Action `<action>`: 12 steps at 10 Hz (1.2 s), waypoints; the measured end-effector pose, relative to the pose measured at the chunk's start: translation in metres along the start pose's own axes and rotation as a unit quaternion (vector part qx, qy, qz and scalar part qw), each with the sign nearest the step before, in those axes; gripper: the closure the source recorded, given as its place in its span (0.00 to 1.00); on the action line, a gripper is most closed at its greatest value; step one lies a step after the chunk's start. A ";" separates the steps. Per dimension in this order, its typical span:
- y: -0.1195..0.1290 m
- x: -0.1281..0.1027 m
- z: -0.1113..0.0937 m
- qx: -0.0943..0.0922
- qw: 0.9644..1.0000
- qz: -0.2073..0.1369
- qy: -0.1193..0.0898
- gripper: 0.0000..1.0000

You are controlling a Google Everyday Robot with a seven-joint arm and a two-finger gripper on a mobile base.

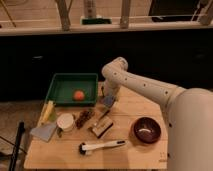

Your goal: Place sponge in metal cup

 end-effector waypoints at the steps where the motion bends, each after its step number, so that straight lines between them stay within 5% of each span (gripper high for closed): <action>1: -0.009 0.001 -0.008 0.002 1.000 -0.010 0.004 0.98; 12: -0.050 0.025 -0.017 -0.005 0.999 -0.046 0.020 0.98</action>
